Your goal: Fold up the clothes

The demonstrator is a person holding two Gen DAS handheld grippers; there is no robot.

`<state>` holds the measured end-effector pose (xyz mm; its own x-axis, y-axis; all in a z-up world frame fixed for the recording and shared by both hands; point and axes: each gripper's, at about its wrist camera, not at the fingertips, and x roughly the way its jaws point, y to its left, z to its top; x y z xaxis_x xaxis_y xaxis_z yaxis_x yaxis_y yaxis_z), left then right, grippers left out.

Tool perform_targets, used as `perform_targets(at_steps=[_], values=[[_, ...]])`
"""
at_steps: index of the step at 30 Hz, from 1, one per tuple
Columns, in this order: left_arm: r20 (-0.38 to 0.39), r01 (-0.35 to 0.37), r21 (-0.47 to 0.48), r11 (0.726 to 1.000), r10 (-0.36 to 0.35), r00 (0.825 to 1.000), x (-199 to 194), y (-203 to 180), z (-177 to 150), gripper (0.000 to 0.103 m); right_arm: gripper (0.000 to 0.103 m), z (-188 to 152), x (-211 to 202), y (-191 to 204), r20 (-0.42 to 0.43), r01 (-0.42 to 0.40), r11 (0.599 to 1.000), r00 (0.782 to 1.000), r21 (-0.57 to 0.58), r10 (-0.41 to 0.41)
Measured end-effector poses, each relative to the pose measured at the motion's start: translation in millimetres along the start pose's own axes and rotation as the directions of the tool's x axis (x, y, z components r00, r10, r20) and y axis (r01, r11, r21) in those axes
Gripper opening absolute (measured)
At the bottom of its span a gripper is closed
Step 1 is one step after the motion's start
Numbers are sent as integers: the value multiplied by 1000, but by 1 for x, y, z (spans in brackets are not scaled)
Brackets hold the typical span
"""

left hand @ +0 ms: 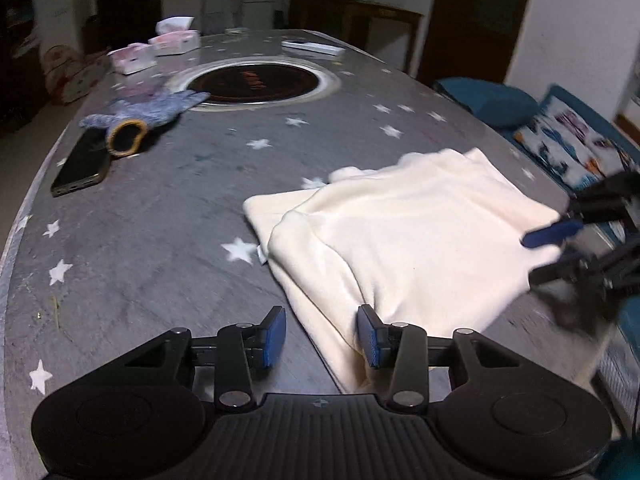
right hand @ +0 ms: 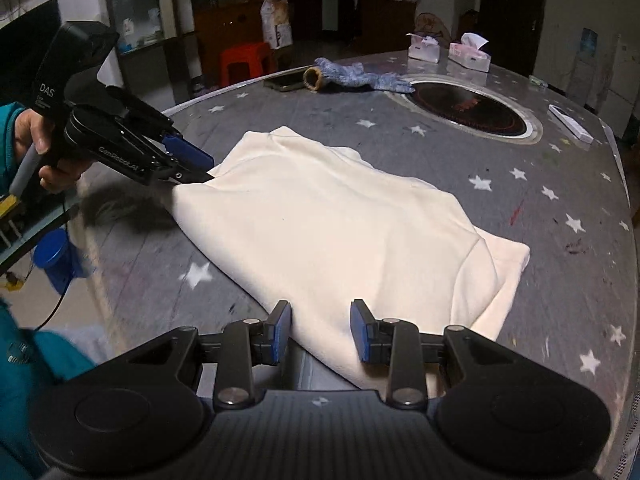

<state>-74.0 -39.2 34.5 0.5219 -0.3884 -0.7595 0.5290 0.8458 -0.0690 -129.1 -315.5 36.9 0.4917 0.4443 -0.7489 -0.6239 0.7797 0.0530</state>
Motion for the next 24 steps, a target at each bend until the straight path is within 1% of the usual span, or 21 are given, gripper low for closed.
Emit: perform_targets(at_steps=[2,4,7,9,11,12,15,18,22,24], values=[[22,-16,27,1000,15,1000,-9,-3,5,43,32,-2,-8,-3,0,-20,1000,1000,24,20],[47,-22,41,999,20,999,-17,-4,13,43,32,2,-15,-8,24,-20,999,1000,45,19],[75,-23,50,999,19,997,-20,-5,30,43,31,15,-20,-19,77,13,997,997,76,-19],[70,-11,47,999,8,998,-12,-7,41,42,31,26,-15,-29,107,35,994,993,106,-47],[63,3,38,999,-6,998,0,-9,50,35,29,34,-8,-36,121,42,989,991,139,-60],[59,11,34,999,-13,998,6,-10,54,32,25,39,-1,-39,124,52,987,990,153,-71],[53,43,18,999,-44,998,25,-12,65,26,21,50,19,-48,124,64,981,988,185,-88],[33,36,5,999,-36,999,45,-12,72,25,19,53,40,-57,87,74,972,992,225,-95],[14,10,-18,1000,-10,1000,63,-6,73,25,16,48,59,-65,67,102,967,990,233,-121],[17,7,-23,1000,-6,1000,65,-5,73,25,16,48,52,-67,81,93,967,990,237,-115]])
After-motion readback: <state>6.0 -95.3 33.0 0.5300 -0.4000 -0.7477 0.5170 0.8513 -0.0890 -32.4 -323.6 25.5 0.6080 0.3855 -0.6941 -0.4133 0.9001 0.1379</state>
